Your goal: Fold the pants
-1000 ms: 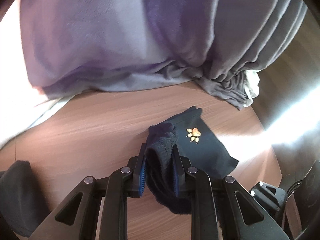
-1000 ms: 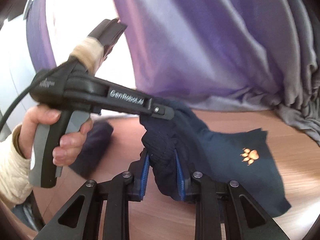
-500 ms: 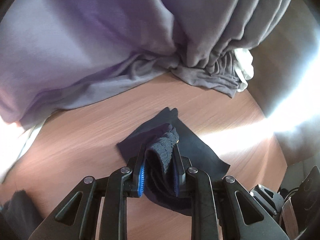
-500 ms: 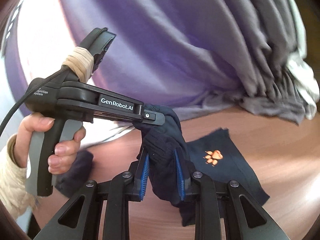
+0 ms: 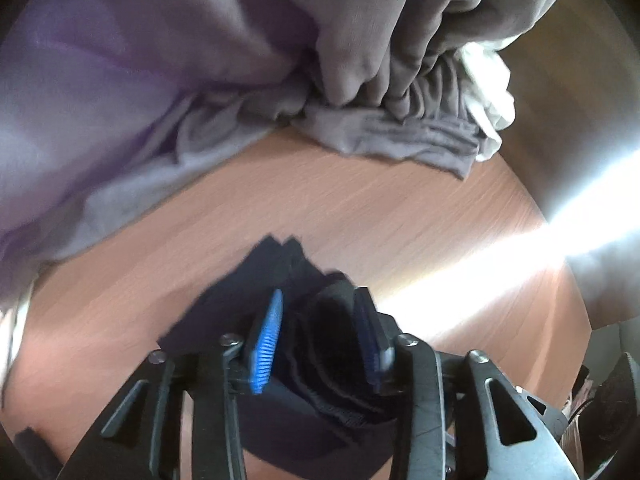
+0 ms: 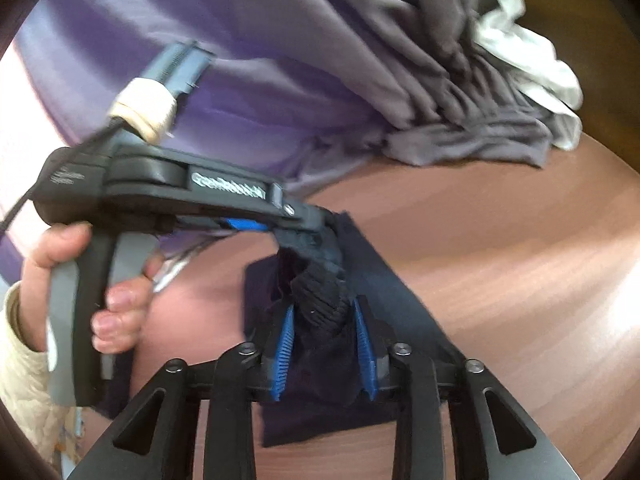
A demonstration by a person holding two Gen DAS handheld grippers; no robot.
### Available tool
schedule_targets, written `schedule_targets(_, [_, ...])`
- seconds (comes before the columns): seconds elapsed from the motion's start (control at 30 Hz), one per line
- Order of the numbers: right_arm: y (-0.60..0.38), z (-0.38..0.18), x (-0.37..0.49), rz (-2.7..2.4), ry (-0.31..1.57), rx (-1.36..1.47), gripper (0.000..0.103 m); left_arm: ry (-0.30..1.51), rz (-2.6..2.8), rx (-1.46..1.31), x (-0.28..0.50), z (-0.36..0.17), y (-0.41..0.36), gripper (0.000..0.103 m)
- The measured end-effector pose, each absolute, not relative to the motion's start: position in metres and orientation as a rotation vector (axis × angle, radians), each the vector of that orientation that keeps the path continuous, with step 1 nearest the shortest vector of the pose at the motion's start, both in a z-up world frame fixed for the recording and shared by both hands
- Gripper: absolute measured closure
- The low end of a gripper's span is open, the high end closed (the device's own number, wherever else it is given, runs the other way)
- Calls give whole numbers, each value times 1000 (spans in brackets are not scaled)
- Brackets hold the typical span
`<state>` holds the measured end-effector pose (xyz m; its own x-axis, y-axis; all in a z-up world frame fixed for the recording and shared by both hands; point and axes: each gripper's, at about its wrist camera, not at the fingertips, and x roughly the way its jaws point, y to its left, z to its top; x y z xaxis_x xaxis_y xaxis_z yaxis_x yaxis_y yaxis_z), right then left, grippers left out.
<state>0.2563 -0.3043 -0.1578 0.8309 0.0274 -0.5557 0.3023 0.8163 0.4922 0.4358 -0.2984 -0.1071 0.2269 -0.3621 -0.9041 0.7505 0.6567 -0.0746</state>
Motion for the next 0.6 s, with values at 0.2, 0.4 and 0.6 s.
schedule_targets(0.2, [-310,-165,245,-303,619,511,57,1009,-771,395,426,-91,-267,51])
schedule_targets(0.4, [-306,-146,244,-255,603,305,56,1015,-766,366,400,-122,-214,50])
schedule_targets(0.6, [-323,-144,268,-89,639,298,56,1017,-787,355,371,-162,-190,50])
